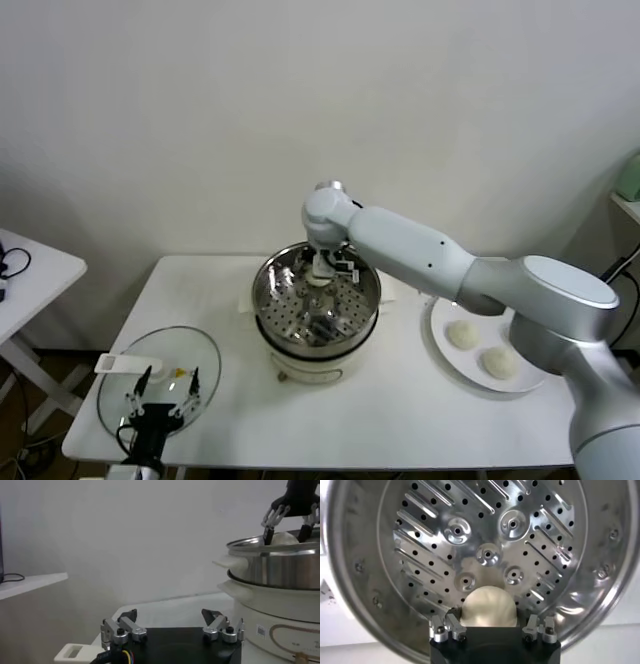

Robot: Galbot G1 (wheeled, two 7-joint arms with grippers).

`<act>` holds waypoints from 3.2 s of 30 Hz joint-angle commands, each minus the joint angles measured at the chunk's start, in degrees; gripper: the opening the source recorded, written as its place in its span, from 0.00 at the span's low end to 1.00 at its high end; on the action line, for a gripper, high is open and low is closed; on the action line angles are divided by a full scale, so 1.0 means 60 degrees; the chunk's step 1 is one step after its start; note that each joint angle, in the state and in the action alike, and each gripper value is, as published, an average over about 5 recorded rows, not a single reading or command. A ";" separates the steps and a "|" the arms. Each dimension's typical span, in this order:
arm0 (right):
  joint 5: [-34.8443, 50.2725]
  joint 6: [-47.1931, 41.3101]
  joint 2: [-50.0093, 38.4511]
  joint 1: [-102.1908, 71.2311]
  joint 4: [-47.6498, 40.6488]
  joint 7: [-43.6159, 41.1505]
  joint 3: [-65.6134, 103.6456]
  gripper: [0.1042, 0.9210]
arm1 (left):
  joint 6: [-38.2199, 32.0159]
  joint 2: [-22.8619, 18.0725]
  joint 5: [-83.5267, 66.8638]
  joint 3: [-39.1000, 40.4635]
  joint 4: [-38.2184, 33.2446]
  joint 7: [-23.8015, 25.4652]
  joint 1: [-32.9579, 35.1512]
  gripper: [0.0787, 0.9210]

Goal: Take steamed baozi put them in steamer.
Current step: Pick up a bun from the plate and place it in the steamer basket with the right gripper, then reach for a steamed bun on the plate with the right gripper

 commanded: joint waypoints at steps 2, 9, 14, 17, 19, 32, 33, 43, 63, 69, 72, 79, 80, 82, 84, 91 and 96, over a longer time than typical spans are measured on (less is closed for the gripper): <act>-0.0375 0.0134 0.0184 -0.0227 -0.0298 0.0010 0.0048 0.77 | 0.0000 -0.0010 -0.0003 0.0007 0.0026 -0.0004 0.0007 0.88; -0.0428 0.0236 0.0257 -0.0267 -0.0358 0.0146 0.0094 0.84 | -0.0005 -0.0033 0.0003 0.0023 0.0033 -0.0015 0.0017 0.88; -0.0360 0.0452 0.0183 -0.0213 -0.0224 0.0117 0.0178 0.88 | 0.0024 -0.0031 0.0008 -0.0017 -0.0044 -0.0021 0.0041 0.88; -0.0037 0.0534 -0.0048 0.0030 0.0100 -0.0046 0.0157 0.88 | 0.0040 -0.0027 0.0005 -0.0033 -0.0084 -0.0021 0.0057 0.88; 0.0421 0.0528 -0.0343 0.0349 0.0490 -0.0183 0.0008 0.88 | 0.0049 -0.0031 0.0005 -0.0026 -0.0099 -0.0020 0.0064 0.88; 0.6365 -0.2082 -0.4207 0.3798 0.2831 -0.0667 -0.2043 0.88 | 0.0160 0.0000 -0.0031 0.0051 -0.0070 -0.0026 -0.0244 0.88; 0.7080 -0.2642 -0.4501 0.4000 0.2779 -0.0633 -0.2326 0.88 | 0.0087 0.0041 -0.0126 0.0054 -0.0049 -0.0003 -0.0273 0.88; 0.9814 -0.5346 -0.6882 0.3017 0.1503 -0.0181 -0.2744 0.88 | -0.0110 0.0251 -0.0962 0.0168 -0.0190 0.0031 -0.0279 0.88; 0.7500 -0.5834 -0.6256 -0.1736 -0.0858 0.0026 0.0267 0.88 | -0.0092 0.0189 -0.0604 0.0111 -0.0309 0.0038 0.0033 0.88; 0.6975 -0.5625 -0.5601 -0.1927 -0.1633 0.0157 0.0553 0.88 | -0.0103 0.0092 -0.0561 0.0140 -0.0245 0.0034 0.0056 0.88; 0.6920 -0.5621 -0.5393 -0.1992 -0.1874 0.0167 0.0573 0.88 | -0.0109 0.0101 -0.0552 0.0141 -0.0210 0.0034 0.0050 0.88; 0.6580 -0.5480 -0.4999 -0.2135 -0.2408 0.0155 0.0757 0.88 | -0.0118 0.0136 -0.0552 0.0113 -0.0140 0.0030 0.0035 0.88; 0.6571 -0.5476 -0.4979 -0.2141 -0.2435 0.0141 0.0749 0.88 | -0.0120 0.0134 -0.0552 0.0114 -0.0128 0.0029 0.0035 0.88; 0.6566 -0.5473 -0.4943 -0.2156 -0.2482 0.0115 0.0736 0.88 | -0.0124 0.0131 -0.0552 0.0116 -0.0097 0.0026 0.0027 0.88; 0.6561 -0.5468 -0.4917 -0.2174 -0.2526 0.0106 0.0737 0.88 | -0.0125 0.0131 -0.0553 0.0118 -0.0071 0.0024 0.0014 0.88; 0.6499 -0.5471 -0.4826 -0.2257 -0.2650 0.0094 0.0808 0.88 | -0.0120 0.0126 -0.0550 0.0130 0.0002 0.0017 -0.0027 0.88; 0.6468 -0.5484 -0.4782 -0.2245 -0.2688 0.0043 0.0853 0.88 | -0.0113 0.0120 -0.0537 0.0135 0.0007 0.0013 -0.0029 0.88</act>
